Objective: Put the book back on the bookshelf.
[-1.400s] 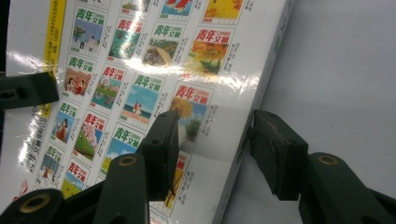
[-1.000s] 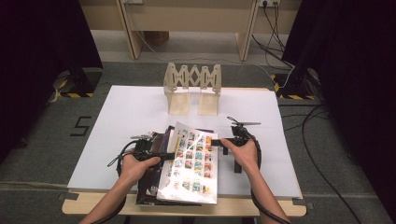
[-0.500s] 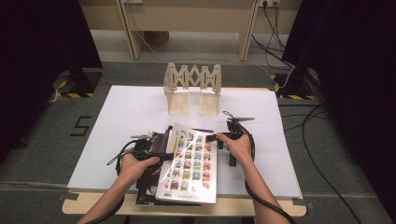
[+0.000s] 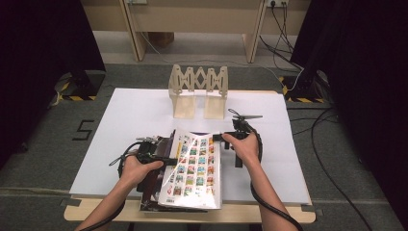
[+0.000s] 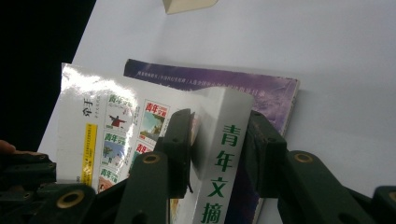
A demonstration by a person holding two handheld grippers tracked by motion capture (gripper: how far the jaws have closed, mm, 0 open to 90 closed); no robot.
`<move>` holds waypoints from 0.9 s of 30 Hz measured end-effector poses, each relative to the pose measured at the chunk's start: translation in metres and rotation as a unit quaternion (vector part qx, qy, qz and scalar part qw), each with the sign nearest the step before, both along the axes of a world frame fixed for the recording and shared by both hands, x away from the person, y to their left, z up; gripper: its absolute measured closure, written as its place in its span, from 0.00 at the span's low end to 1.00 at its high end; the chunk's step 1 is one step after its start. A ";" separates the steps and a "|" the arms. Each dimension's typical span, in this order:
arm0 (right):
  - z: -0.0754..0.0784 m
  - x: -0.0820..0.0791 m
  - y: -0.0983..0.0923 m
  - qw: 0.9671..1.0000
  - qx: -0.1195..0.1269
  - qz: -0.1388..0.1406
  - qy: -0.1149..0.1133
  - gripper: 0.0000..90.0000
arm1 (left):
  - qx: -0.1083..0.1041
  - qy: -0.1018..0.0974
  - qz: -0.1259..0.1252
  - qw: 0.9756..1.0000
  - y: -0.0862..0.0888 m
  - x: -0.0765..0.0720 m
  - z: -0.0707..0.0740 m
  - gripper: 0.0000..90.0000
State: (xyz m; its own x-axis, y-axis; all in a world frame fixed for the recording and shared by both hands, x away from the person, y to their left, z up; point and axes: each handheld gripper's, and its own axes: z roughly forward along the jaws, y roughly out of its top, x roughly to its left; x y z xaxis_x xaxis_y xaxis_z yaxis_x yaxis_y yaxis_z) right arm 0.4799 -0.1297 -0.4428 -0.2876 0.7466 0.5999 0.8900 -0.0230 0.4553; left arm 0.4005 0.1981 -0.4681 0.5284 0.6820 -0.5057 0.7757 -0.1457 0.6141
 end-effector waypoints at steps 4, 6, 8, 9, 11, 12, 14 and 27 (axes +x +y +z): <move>-0.006 0.004 0.002 1.000 0.015 0.011 0.019 0.73 | 0.002 -0.002 0.000 1.000 0.000 0.000 0.000 0.81; -0.007 0.003 0.003 1.000 0.011 0.011 0.015 0.73 | 0.001 0.000 0.000 1.000 0.000 0.000 0.000 0.81; -0.006 0.004 0.004 1.000 0.006 0.013 0.016 0.73 | 0.004 0.001 -0.002 1.000 0.001 0.001 0.001 0.80; -0.007 0.004 0.004 1.000 0.006 0.014 0.014 0.73 | 0.006 0.000 -0.003 1.000 0.000 0.001 0.001 0.80; -0.006 0.005 0.004 1.000 0.010 0.016 0.019 0.75 | 0.007 -0.001 -0.001 1.000 0.001 0.000 0.001 0.80; -0.006 0.006 0.003 1.000 0.018 0.016 0.020 0.77 | 0.005 -0.001 0.000 1.000 0.001 0.000 0.001 0.79; -0.004 0.005 0.003 0.999 0.027 0.015 0.019 0.78 | 0.005 -0.005 0.000 1.000 0.002 -0.001 0.001 0.78; 0.029 -0.007 0.001 0.998 0.058 0.013 -0.031 0.82 | 0.007 -0.089 0.026 0.996 0.019 -0.008 0.009 0.51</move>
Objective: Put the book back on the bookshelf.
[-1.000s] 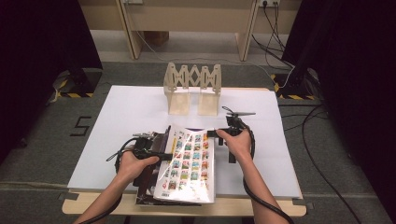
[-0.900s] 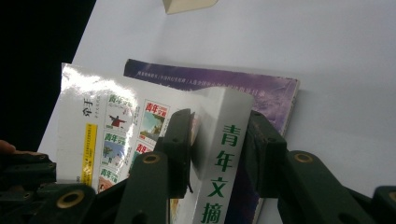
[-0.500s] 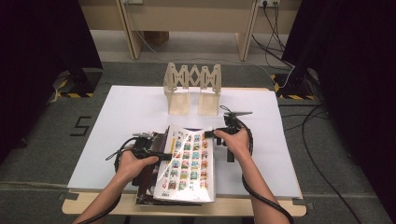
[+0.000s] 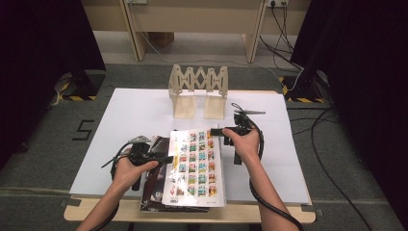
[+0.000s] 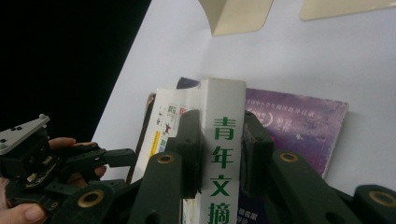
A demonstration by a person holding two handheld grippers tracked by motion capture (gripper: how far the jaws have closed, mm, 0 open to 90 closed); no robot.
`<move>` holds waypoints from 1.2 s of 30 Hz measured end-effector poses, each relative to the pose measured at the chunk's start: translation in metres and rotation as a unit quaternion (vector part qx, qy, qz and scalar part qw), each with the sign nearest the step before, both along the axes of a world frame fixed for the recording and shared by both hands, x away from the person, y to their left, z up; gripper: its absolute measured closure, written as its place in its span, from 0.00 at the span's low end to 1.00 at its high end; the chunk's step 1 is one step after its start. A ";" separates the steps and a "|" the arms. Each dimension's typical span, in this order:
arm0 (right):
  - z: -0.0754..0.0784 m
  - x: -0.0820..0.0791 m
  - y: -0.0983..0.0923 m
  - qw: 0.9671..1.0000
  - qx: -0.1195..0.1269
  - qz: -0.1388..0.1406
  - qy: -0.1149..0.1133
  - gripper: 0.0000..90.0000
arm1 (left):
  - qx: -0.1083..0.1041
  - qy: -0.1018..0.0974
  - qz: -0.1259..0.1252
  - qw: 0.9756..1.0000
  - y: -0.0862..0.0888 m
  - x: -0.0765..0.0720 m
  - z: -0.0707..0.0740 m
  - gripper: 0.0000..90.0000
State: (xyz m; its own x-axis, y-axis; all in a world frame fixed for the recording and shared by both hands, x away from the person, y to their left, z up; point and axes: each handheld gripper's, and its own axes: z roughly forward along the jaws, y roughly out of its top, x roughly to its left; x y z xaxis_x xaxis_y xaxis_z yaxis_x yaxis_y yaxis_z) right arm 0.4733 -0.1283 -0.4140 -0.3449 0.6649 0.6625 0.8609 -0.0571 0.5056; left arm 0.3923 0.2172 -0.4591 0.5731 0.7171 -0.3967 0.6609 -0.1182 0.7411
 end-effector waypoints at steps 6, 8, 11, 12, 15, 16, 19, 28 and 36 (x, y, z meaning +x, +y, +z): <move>0.012 -0.007 -0.001 1.000 -0.003 -0.009 -0.024 0.82 | 0.023 -0.027 0.021 0.999 0.006 -0.001 0.005 0.44; 0.015 -0.009 0.000 1.000 0.001 -0.009 -0.028 0.82 | 0.024 -0.034 0.030 0.999 0.008 0.000 0.005 0.41; 0.018 -0.012 0.000 0.999 0.002 -0.010 -0.038 0.82 | 0.030 -0.043 0.043 0.998 0.012 0.000 0.004 0.37; 0.020 -0.013 0.000 0.999 0.002 -0.010 -0.040 0.82 | 0.025 -0.042 0.046 0.998 0.013 -0.001 0.004 0.36; 0.024 -0.015 0.000 0.999 0.002 -0.014 -0.048 0.82 | 0.017 -0.044 0.052 0.998 0.017 -0.003 0.003 0.36; 0.026 -0.016 0.000 0.999 0.002 -0.016 -0.051 0.82 | 0.015 -0.043 0.054 0.997 0.017 -0.004 0.003 0.36; 0.034 -0.020 -0.001 0.997 -0.002 -0.020 -0.068 0.83 | 0.013 -0.042 0.052 0.998 0.018 -0.006 0.002 0.36; 0.055 -0.027 -0.008 0.992 -0.018 -0.049 -0.118 0.83 | 0.013 -0.044 0.050 0.998 0.017 -0.007 0.002 0.36; 0.069 -0.034 -0.014 0.986 -0.019 -0.074 -0.147 0.83 | 0.012 -0.045 0.054 0.997 0.018 -0.008 0.003 0.36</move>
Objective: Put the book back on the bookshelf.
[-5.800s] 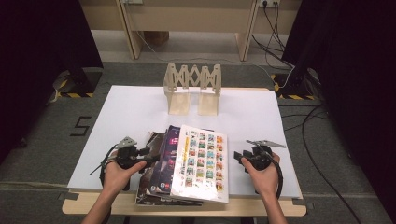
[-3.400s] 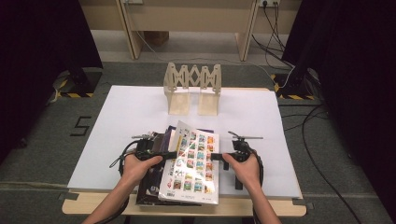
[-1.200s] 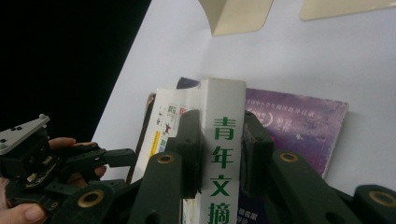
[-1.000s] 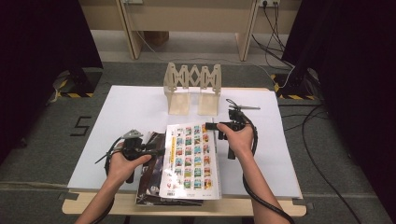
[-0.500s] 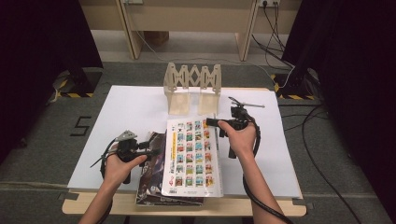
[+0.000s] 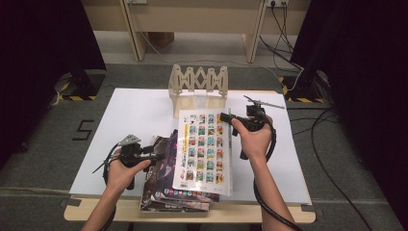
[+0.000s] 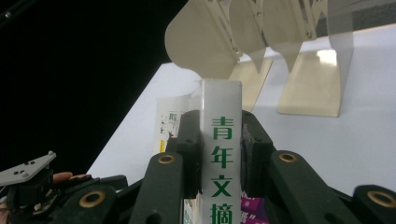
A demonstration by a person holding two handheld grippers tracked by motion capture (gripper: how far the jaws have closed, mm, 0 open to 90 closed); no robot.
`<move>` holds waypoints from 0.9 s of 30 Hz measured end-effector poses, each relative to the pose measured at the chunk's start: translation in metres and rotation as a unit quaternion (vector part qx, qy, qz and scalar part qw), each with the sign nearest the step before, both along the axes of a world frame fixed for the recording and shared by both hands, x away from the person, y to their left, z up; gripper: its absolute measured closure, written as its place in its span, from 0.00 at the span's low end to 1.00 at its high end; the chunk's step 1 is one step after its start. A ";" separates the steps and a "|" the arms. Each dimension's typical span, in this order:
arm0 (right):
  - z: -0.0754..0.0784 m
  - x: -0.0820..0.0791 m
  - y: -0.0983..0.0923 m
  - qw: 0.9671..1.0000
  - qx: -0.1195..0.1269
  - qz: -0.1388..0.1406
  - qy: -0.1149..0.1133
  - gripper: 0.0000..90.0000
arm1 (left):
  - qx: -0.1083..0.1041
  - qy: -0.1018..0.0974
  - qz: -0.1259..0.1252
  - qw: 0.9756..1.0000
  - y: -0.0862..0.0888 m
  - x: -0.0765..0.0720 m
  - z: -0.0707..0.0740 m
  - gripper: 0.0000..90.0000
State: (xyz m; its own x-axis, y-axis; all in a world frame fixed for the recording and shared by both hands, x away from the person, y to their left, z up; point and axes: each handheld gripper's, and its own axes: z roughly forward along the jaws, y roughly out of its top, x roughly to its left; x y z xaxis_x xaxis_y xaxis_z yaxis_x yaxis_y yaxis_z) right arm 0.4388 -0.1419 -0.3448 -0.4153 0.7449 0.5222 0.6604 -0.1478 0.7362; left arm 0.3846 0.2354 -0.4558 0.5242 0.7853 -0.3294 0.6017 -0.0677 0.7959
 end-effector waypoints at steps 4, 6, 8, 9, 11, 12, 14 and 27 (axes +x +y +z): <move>0.006 -0.002 -0.003 1.000 0.001 -0.010 -0.020 0.83 | 0.001 -0.001 0.002 1.000 0.001 0.000 0.000 0.36; 0.009 -0.003 -0.004 1.000 0.005 -0.016 -0.025 0.83 | 0.004 -0.001 0.003 1.000 0.001 0.000 0.000 0.36; 0.011 -0.003 -0.006 0.999 0.004 -0.023 -0.035 0.83 | 0.004 -0.001 0.004 1.000 0.001 0.000 -0.001 0.36; 0.012 -0.004 -0.007 0.999 0.005 -0.025 -0.036 0.83 | 0.006 0.000 0.003 1.000 0.001 0.000 -0.001 0.36; 0.014 -0.004 -0.008 0.999 0.004 -0.031 -0.042 0.83 | 0.004 0.001 0.003 1.000 0.001 0.000 -0.002 0.36; 0.015 -0.004 -0.009 0.998 0.004 -0.034 -0.047 0.83 | 0.005 0.002 0.003 1.000 0.001 0.000 -0.002 0.36; 0.018 -0.005 -0.011 0.997 0.005 -0.044 -0.058 0.83 | 0.004 0.002 0.002 1.000 0.001 -0.001 -0.002 0.36; 0.036 -0.003 -0.015 0.993 0.001 -0.079 -0.088 0.83 | 0.004 0.002 0.002 1.000 0.001 0.000 -0.002 0.36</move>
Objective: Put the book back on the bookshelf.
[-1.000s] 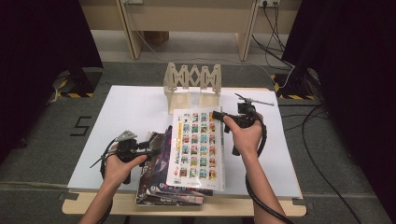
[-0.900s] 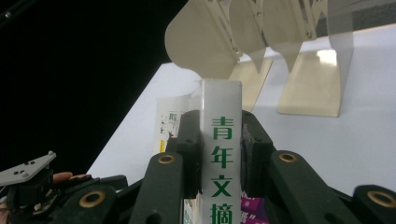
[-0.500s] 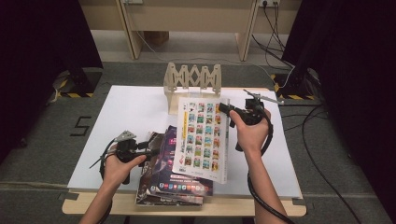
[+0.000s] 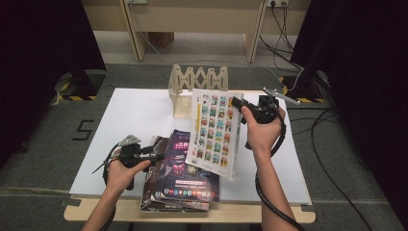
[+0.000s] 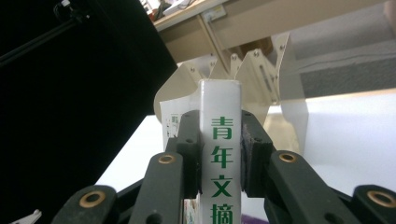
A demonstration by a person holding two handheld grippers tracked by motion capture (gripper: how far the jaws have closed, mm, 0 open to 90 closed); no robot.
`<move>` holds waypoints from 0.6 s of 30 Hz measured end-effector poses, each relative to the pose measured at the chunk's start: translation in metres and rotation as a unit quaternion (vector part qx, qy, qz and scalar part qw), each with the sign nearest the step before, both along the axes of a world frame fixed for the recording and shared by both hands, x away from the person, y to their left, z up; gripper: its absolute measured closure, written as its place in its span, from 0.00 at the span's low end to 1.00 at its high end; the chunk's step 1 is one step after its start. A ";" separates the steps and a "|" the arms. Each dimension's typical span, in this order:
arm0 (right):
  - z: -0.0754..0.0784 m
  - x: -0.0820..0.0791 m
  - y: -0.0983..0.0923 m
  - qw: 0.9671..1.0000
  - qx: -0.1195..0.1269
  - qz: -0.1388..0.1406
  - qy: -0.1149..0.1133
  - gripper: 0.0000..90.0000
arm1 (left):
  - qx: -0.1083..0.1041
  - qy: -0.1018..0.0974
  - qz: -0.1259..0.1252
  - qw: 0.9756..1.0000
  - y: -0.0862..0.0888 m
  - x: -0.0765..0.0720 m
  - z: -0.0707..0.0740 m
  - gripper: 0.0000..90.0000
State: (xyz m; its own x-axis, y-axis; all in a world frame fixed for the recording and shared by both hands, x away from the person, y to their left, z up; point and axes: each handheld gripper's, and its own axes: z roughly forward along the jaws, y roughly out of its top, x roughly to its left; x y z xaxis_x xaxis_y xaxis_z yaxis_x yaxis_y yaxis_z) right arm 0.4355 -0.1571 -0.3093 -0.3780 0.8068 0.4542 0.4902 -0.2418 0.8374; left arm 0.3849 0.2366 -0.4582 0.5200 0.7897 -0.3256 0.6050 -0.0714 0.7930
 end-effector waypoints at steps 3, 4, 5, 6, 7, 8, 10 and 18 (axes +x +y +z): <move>0.004 0.000 0.000 1.000 -0.001 -0.010 -0.011 0.83 | 0.000 0.000 0.002 1.000 0.001 0.000 0.000 0.36; 0.005 0.001 -0.001 1.000 -0.002 -0.014 -0.015 0.83 | 0.000 0.000 0.002 1.000 0.001 0.000 0.000 0.36; 0.006 0.001 -0.002 1.000 -0.002 -0.021 -0.021 0.83 | 0.000 0.000 0.002 1.000 0.002 0.000 0.000 0.36; 0.006 0.001 -0.002 1.000 -0.002 -0.021 -0.021 0.83 | 0.001 0.000 0.001 1.000 0.002 0.000 0.000 0.36; 0.008 0.001 -0.003 0.999 0.000 -0.030 -0.027 0.83 | 0.001 0.001 0.002 1.000 0.002 0.000 0.000 0.36; 0.008 0.001 -0.003 0.999 0.000 -0.030 -0.027 0.83 | 0.001 0.001 0.001 1.000 0.002 0.000 0.000 0.36; 0.010 0.002 -0.005 0.999 0.000 -0.041 -0.033 0.83 | 0.000 0.001 0.002 1.000 0.002 0.000 -0.001 0.36; 0.014 0.003 -0.018 0.997 -0.001 -0.064 -0.042 0.83 | 0.005 0.005 0.000 1.000 0.003 0.001 -0.002 0.36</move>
State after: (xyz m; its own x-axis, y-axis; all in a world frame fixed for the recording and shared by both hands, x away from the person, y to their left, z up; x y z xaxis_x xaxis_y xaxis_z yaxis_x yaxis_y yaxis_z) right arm 0.4383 -0.1750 -0.2951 -0.3086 0.8514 0.4241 0.3836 -0.2965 0.8746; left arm 0.3859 0.2391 -0.4599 0.5172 0.7925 -0.3232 0.6122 -0.0787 0.7868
